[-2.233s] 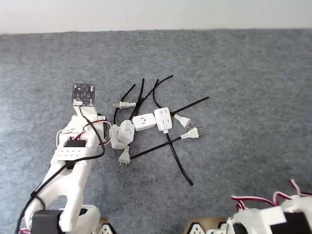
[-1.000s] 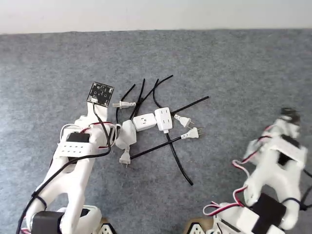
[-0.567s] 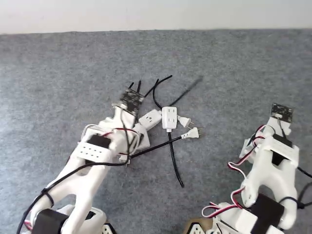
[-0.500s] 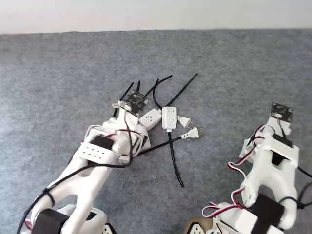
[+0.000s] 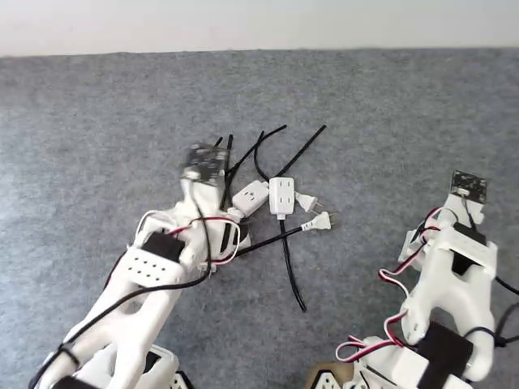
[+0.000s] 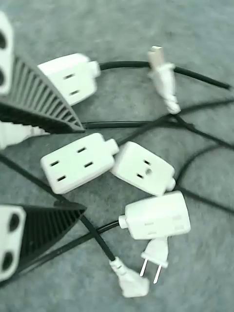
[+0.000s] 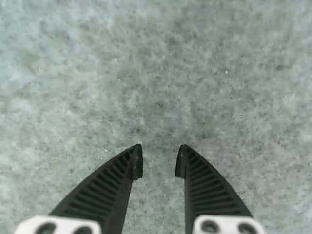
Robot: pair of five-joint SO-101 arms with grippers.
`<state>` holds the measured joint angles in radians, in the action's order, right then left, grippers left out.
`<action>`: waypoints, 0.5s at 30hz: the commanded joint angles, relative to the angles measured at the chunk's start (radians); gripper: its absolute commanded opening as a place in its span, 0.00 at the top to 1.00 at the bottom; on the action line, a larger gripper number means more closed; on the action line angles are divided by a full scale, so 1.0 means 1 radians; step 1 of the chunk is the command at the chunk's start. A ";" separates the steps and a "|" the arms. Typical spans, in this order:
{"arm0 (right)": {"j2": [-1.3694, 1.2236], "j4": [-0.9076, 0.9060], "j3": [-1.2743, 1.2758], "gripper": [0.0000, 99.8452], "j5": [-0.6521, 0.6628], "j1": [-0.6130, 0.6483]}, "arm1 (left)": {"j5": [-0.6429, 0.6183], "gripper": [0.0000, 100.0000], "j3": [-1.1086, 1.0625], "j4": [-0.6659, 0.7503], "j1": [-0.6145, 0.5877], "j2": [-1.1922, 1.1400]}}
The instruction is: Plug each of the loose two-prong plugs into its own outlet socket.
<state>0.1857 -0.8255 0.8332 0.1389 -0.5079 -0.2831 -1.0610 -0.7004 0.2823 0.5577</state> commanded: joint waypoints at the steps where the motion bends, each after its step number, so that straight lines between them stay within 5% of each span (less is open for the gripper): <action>1: 0.010 0.016 -0.008 0.88 0.009 0.010 | -0.250 0.78 -0.047 0.041 0.020 0.052; 9: 0.010 0.016 -0.008 0.88 0.009 0.015 | -0.305 0.78 0.010 0.130 0.049 -0.170; 15: 0.010 0.024 -0.008 0.88 0.011 0.024 | -0.370 0.78 0.179 0.011 0.046 -0.354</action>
<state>0.1857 -0.8255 0.8332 0.1389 -0.4956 -0.6099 -0.9766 -0.6452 0.3253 0.2524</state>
